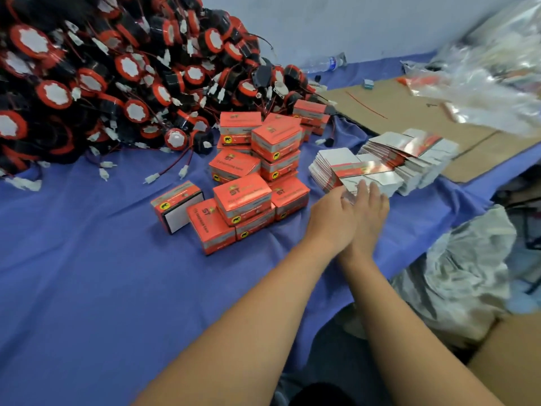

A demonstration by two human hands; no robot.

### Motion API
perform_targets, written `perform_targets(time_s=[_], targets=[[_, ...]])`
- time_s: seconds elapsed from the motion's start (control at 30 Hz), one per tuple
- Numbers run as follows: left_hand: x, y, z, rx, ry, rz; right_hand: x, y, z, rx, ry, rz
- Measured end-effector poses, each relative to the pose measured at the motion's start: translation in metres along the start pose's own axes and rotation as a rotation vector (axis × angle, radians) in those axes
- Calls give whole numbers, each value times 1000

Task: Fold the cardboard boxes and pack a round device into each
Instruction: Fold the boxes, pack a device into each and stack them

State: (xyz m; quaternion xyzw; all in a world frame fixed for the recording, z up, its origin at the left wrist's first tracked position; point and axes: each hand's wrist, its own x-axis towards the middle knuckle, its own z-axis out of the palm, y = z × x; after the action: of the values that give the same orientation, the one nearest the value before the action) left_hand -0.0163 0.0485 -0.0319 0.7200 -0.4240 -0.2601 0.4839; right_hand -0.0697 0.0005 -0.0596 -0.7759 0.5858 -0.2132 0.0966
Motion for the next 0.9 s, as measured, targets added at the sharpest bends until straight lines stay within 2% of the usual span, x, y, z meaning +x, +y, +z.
perform_targets(time_s=[0.07, 0.13, 0.27, 0.43, 0.63, 0.8, 0.9], targets=[[15, -3, 8, -14, -15, -42, 8, 5, 7, -155, -75, -3], [27, -7, 13, -35, 4, -72, 9, 7, 12, -178, -104, 11], [47, -12, 21, -119, 113, -150, 1, 5, 14, 90, 21, 66], [62, -17, 25, -271, 179, -285, -2, 6, 19, 294, 161, 49], [60, -18, 26, -270, 167, -288, -4, 9, 19, 440, 248, 98], [51, -6, 23, -324, 235, -174, -2, 11, 19, 516, 271, 159], [43, 1, 23, -372, 200, -144, -2, 11, 21, 584, 345, 176]])
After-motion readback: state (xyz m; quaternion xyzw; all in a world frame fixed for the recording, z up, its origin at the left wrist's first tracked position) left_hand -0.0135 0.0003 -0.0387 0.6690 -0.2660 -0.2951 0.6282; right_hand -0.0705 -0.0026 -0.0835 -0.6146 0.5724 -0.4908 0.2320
